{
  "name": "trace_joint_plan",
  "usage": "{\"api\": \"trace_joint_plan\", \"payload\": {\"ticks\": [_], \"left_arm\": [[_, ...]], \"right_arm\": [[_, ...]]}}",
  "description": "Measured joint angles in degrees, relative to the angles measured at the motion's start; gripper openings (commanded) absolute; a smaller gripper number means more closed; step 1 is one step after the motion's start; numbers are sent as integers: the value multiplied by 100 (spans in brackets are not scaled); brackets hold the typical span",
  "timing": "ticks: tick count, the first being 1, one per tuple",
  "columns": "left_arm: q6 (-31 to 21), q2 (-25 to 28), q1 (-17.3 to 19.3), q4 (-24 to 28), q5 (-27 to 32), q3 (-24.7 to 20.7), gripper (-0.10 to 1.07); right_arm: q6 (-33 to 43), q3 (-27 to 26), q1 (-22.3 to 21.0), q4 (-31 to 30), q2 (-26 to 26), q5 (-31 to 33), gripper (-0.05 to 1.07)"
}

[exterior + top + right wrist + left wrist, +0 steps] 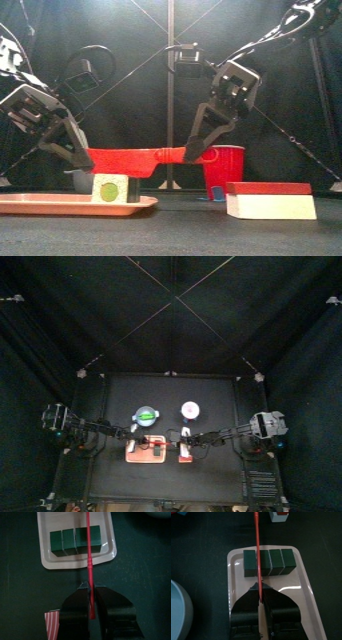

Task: Cut sushi roll

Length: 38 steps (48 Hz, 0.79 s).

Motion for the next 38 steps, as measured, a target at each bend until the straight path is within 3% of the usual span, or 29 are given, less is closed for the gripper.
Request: {"api": "trace_joint_plan", "payload": {"ticks": [17,38], "left_arm": [[0,-299,-9,0,62,44,34],[0,-290,-9,9,62,44,34]], "right_arm": [[-9,-35,-18,-185,9,-9,42],[0,-44,-44,-264,18,-9,42]]}}
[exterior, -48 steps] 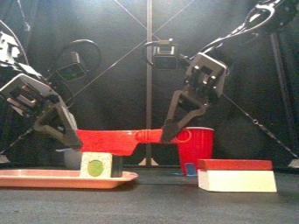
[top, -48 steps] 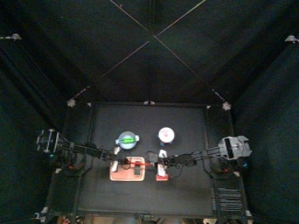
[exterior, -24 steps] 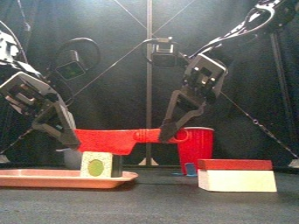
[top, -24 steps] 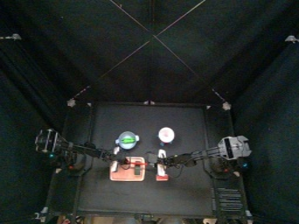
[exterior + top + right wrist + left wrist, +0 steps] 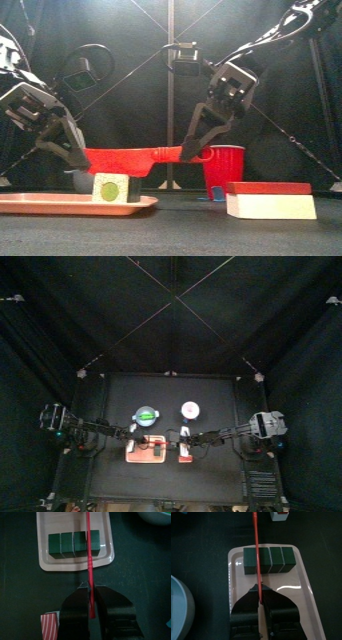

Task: Cut sushi roll

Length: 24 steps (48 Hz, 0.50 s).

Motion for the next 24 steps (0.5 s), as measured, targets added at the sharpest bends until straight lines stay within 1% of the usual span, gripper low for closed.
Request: {"api": "trace_joint_plan", "payload": {"ticks": [10,24], "left_arm": [[0,114,9,9,-35,0,34],[0,448,9,53,-44,-79,34]], "right_arm": [[0,53,9,79,105,-53,42],[0,53,18,176,264,-53,42]]}}
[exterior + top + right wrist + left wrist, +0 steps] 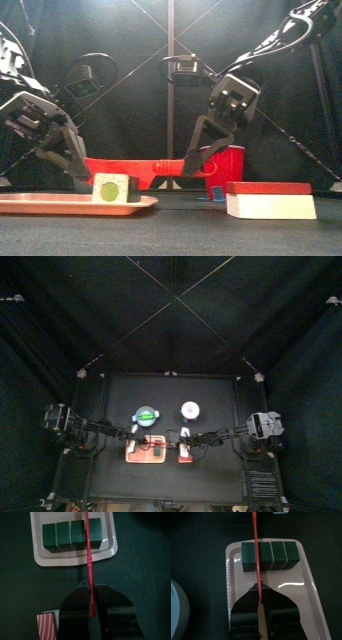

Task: Cut sushi roll

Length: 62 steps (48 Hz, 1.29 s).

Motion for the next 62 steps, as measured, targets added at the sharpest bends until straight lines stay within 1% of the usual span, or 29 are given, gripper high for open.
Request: {"api": "trace_joint_plan", "payload": {"ticks": [13,22,35,47,62], "left_arm": [[0,193,0,9,0,-35,34],[0,220,0,0,35,-44,34],[0,220,-9,9,237,-123,34],[0,220,26,26,316,-193,34],[-9,220,229,9,343,-202,34]], "right_arm": [[9,-62,0,35,264,-9,42],[0,-105,0,62,369,-9,42],[9,-149,-9,79,360,18,42],[9,-167,-132,79,352,62,42],[0,-176,-255,79,290,70,42]]}}
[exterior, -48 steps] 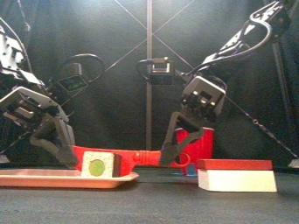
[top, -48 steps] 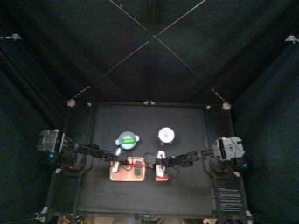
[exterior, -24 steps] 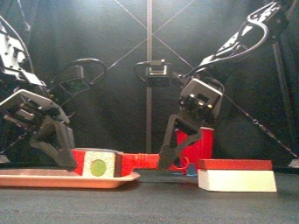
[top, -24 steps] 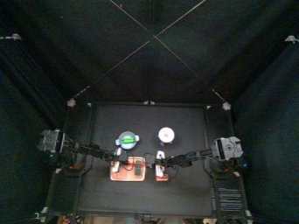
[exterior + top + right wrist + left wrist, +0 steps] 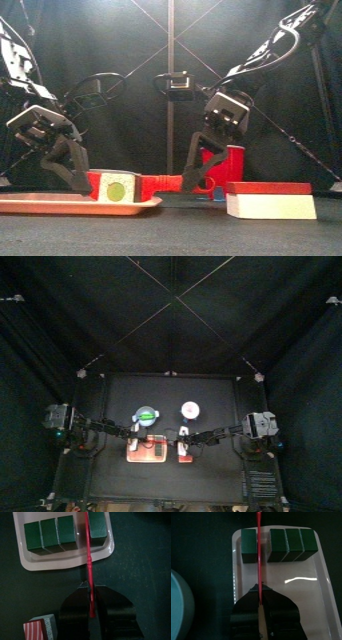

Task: Cut sushi roll

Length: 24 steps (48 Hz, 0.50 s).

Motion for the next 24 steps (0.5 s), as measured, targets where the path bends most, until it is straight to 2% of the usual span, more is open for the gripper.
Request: {"api": "trace_joint_plan", "payload": {"ticks": [24], "left_arm": [[-9,-70,44,0,-9,-9,34]], "right_arm": [[-18,9,-70,-44,-88,0,42]]}}
